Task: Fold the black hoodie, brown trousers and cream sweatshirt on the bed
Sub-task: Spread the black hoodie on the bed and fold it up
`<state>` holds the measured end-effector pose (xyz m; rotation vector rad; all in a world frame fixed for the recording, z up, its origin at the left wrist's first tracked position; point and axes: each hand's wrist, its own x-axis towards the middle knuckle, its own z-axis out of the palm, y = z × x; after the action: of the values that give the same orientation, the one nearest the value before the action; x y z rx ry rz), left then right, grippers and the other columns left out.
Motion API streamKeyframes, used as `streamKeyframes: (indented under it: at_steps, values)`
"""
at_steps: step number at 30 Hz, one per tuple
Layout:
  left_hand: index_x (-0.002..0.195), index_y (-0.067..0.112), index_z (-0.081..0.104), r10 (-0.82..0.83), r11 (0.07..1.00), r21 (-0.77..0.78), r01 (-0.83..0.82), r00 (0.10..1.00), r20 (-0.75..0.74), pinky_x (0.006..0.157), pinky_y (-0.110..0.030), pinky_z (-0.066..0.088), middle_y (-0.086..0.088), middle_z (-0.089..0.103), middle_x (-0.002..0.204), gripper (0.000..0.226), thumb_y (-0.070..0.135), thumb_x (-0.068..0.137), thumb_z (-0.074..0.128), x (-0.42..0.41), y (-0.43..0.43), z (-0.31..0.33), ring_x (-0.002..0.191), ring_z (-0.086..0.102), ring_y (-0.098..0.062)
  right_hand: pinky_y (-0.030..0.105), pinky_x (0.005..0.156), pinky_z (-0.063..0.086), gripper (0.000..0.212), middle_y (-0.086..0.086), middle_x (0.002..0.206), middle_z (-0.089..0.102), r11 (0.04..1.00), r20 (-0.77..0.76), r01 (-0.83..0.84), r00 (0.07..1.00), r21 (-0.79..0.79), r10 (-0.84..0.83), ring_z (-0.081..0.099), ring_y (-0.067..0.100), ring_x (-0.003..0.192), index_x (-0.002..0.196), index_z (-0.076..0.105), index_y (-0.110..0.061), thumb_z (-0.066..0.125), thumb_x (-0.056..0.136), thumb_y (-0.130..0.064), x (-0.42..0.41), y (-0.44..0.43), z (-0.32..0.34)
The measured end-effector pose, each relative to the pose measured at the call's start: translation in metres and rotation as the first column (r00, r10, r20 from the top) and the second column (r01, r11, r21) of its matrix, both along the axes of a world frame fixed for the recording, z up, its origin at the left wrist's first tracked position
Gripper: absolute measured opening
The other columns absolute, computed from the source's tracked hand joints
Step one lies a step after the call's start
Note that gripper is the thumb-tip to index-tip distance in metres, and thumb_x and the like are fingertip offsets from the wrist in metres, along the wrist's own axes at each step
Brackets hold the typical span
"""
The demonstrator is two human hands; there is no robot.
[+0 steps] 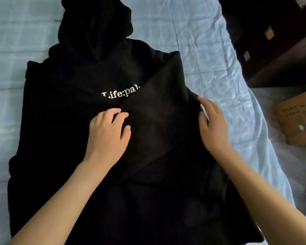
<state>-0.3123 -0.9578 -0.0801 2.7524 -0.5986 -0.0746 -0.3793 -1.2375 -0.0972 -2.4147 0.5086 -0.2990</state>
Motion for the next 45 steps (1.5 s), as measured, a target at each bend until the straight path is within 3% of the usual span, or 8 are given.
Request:
streamKeyframes:
  at_steps: [9, 17, 22, 25, 29, 34, 37, 45]
  values:
    - [0.141, 0.037, 0.045, -0.008, 0.945, -0.318, -0.072, 0.97, -0.243, 0.1, -0.031, 0.034, 0.0, 0.045, 0.131, 0.051, 0.048, 0.093, 0.057, 0.106, -0.17, -0.005, 0.12, 0.036, -0.02, 0.003, 0.076, 0.041, 0.055, -0.026, 0.108, 0.06, 0.953, -0.105, -0.142, 0.979, 0.268, 0.175, 0.057, 0.001, 0.09, 0.133, 0.058, -0.046, 0.065, 0.087, -0.016, 0.028, -0.05, -0.011]
    - [0.122, 0.031, 0.065, 0.066, 0.881, -0.463, -0.095, 0.995, -0.078, 0.093, -0.01, 0.041, 0.011, 0.061, 0.116, 0.037, 0.014, 0.09, 0.064, 0.133, -0.198, 0.009, 0.103, 0.056, -0.003, 0.01, 0.059, 0.051, 0.041, -0.02, 0.078, 0.075, 0.876, 0.103, 0.133, 0.974, 0.464, -0.202, 0.068, 0.001, 0.064, 0.087, 0.08, -0.038, 0.058, 0.082, -0.003, 0.025, -0.092, 0.014]
    - [0.133, 0.022, 0.06, 0.05, 0.926, -0.358, -0.122, 0.978, -0.204, 0.103, -0.026, 0.043, -0.001, 0.057, 0.125, 0.037, 0.018, 0.096, 0.06, 0.135, -0.197, -0.004, 0.114, 0.055, -0.016, 0.021, 0.084, 0.056, 0.035, -0.012, 0.087, 0.076, 0.906, -0.118, 0.256, 0.966, 0.338, -0.229, 0.072, 0.005, 0.083, 0.096, 0.08, -0.027, 0.058, 0.087, -0.002, 0.005, -0.108, -0.002]
    - [0.147, 0.021, 0.044, 0.028, 0.971, -0.23, -0.064, 0.988, -0.155, 0.111, -0.032, 0.034, -0.006, 0.046, 0.144, 0.046, 0.026, 0.102, 0.05, 0.113, -0.179, -0.009, 0.132, 0.042, -0.025, 0.003, 0.082, 0.037, 0.031, -0.003, 0.111, 0.071, 0.969, -0.137, 0.193, 0.975, 0.152, -0.173, 0.061, -0.002, 0.092, 0.109, 0.077, -0.019, 0.055, 0.089, -0.008, 0.011, -0.105, 0.004]
    - [0.154, 0.022, 0.028, -0.061, 0.998, 0.02, 0.059, 0.988, 0.144, 0.121, -0.048, 0.011, -0.005, 0.029, 0.16, 0.053, 0.036, 0.103, 0.033, 0.059, -0.133, -0.006, 0.148, 0.023, -0.027, 0.028, 0.109, 0.031, 0.051, 0.001, 0.152, 0.046, 0.999, -0.025, -0.025, 0.999, 0.038, 0.026, 0.038, 0.018, 0.141, 0.148, 0.048, -0.021, 0.042, 0.097, -0.029, 0.031, -0.07, 0.027]
    - [0.158, 0.024, 0.009, 0.052, 0.956, 0.291, -0.039, 0.998, -0.035, 0.122, -0.046, -0.002, -0.003, 0.009, 0.166, 0.061, 0.048, 0.102, 0.017, 0.03, -0.079, -0.038, 0.153, 0.003, -0.021, 0.044, 0.126, 0.0, 0.055, -0.005, 0.169, 0.013, 0.877, -0.245, -0.406, 0.905, -0.257, 0.347, 0.003, 0.022, 0.156, 0.16, 0.016, -0.034, 0.028, 0.108, -0.043, 0.067, -0.015, 0.002]
    - [0.157, 0.028, 0.007, 0.031, 0.966, 0.257, -0.004, 0.994, -0.101, 0.122, -0.041, -0.003, 0.0, 0.007, 0.166, 0.062, 0.051, 0.1, 0.011, 0.037, -0.071, -0.046, 0.153, 0.0, -0.017, 0.044, 0.126, -0.003, 0.057, -0.005, 0.169, 0.011, 0.838, -0.428, -0.445, 0.855, -0.314, 0.293, 0.0, 0.022, 0.156, 0.161, 0.009, -0.036, 0.022, 0.106, -0.048, 0.071, -0.016, -0.023]
    - [0.155, 0.029, 0.024, 0.077, 0.996, 0.038, -0.075, 0.995, -0.068, 0.123, -0.034, 0.004, 0.004, 0.022, 0.163, 0.055, 0.041, 0.102, 0.03, 0.099, 0.005, -0.009, 0.151, 0.012, -0.016, 0.054, 0.122, 0.02, 0.049, 0.009, 0.155, 0.044, 0.914, -0.15, -0.354, 0.933, -0.197, 0.328, 0.033, 0.03, 0.147, 0.152, 0.044, -0.018, 0.047, 0.103, -0.027, 0.128, 0.015, 0.011]
